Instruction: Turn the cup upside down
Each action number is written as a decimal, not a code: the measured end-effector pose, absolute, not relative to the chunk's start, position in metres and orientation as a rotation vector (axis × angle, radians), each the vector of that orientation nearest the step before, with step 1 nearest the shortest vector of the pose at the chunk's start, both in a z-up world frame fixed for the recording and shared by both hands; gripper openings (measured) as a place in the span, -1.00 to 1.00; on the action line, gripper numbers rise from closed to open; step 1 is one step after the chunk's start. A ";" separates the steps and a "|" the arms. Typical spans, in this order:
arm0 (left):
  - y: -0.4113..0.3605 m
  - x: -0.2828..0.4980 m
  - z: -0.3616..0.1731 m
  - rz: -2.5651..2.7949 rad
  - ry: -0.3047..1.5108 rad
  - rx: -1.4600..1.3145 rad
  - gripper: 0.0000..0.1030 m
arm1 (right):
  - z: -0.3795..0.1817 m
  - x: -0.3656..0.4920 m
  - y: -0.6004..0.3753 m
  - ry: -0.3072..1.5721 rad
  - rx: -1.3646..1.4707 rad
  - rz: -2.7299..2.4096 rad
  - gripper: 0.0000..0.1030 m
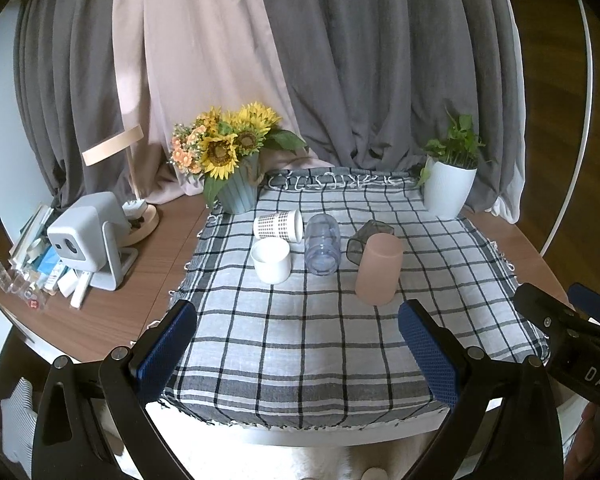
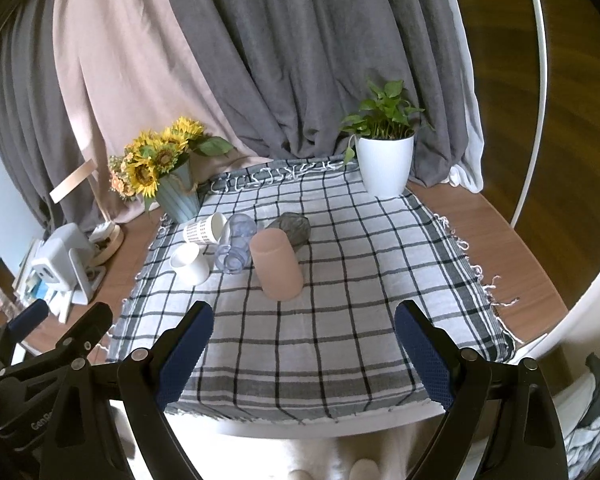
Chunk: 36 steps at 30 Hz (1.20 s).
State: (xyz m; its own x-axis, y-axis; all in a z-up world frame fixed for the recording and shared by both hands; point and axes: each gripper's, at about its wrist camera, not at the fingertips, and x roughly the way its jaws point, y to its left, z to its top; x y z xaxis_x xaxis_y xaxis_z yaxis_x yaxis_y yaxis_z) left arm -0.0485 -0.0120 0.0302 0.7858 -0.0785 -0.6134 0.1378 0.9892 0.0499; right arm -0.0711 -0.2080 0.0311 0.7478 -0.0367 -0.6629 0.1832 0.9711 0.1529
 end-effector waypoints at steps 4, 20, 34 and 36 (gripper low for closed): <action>-0.011 -0.049 0.030 -0.116 0.655 0.094 0.99 | 0.031 -0.071 -0.209 0.719 0.215 -0.121 0.79; -0.011 -0.050 0.031 -0.115 0.655 0.093 0.99 | 0.031 -0.075 -0.211 0.717 0.214 -0.122 0.79; -0.012 -0.051 0.031 -0.112 0.652 0.093 0.99 | 0.031 -0.076 -0.211 0.717 0.213 -0.122 0.79; -0.013 -0.052 0.032 -0.112 0.653 0.094 0.99 | 0.031 -0.076 -0.211 0.717 0.212 -0.121 0.79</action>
State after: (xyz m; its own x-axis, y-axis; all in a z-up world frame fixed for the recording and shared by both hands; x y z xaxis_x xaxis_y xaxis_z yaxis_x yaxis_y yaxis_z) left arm -0.0516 -0.0132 0.0319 0.7885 -0.0740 -0.6106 0.1329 0.9898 0.0517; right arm -0.0757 -0.2111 0.0313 0.7480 -0.0373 -0.6626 0.1824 0.9715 0.1512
